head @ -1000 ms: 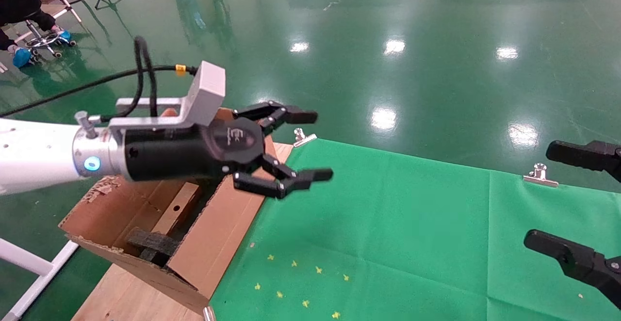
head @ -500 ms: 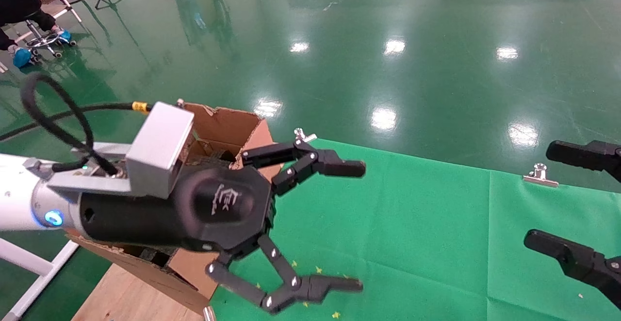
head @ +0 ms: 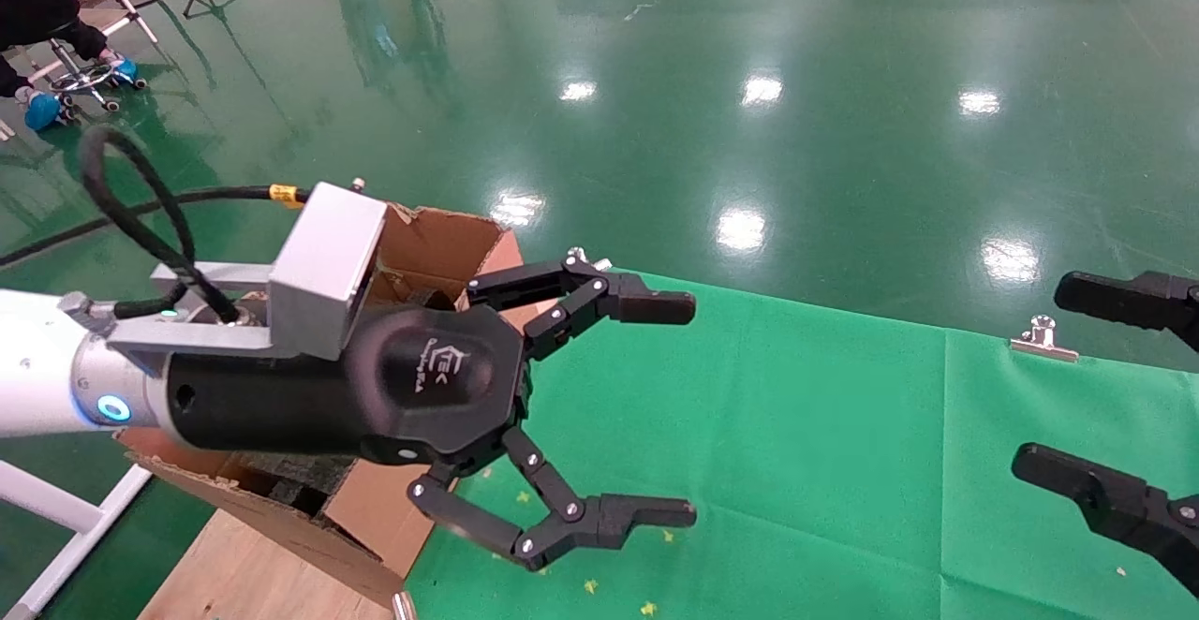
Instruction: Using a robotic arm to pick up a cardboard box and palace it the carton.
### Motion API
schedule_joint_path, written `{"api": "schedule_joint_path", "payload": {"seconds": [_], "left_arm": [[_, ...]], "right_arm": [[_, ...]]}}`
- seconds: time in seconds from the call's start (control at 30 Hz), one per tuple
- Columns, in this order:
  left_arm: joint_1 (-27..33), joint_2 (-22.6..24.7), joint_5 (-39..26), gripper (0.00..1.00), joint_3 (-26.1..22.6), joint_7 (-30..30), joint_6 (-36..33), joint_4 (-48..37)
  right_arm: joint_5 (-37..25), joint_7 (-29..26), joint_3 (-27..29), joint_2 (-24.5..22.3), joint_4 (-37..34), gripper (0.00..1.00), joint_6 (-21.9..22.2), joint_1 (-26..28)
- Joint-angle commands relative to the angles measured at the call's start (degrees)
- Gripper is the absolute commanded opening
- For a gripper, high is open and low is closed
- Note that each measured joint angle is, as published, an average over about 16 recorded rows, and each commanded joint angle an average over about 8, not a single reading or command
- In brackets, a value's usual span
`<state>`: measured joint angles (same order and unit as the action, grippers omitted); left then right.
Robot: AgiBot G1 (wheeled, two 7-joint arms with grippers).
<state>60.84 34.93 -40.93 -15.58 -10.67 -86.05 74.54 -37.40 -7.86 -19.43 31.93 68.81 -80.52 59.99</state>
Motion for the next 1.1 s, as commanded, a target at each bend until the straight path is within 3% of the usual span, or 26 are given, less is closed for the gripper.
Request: {"api": "schedule_joint_path", "payload": {"seconds": [0.03,1.1], "left_arm": [[0.17,0.01,-0.22,1.00,-0.10,-0.01,0.10,-0.24],[0.74,0.09,-0.97,1.00,-0.46,-0.09,0.41,-1.02]], "right_arm": [[0.00,0.00,0.00,0.00,0.00,1.00,0.00,0.00],[0.00,0.00,0.00,0.00,0.00,1.00,0.00,0.00]]}}
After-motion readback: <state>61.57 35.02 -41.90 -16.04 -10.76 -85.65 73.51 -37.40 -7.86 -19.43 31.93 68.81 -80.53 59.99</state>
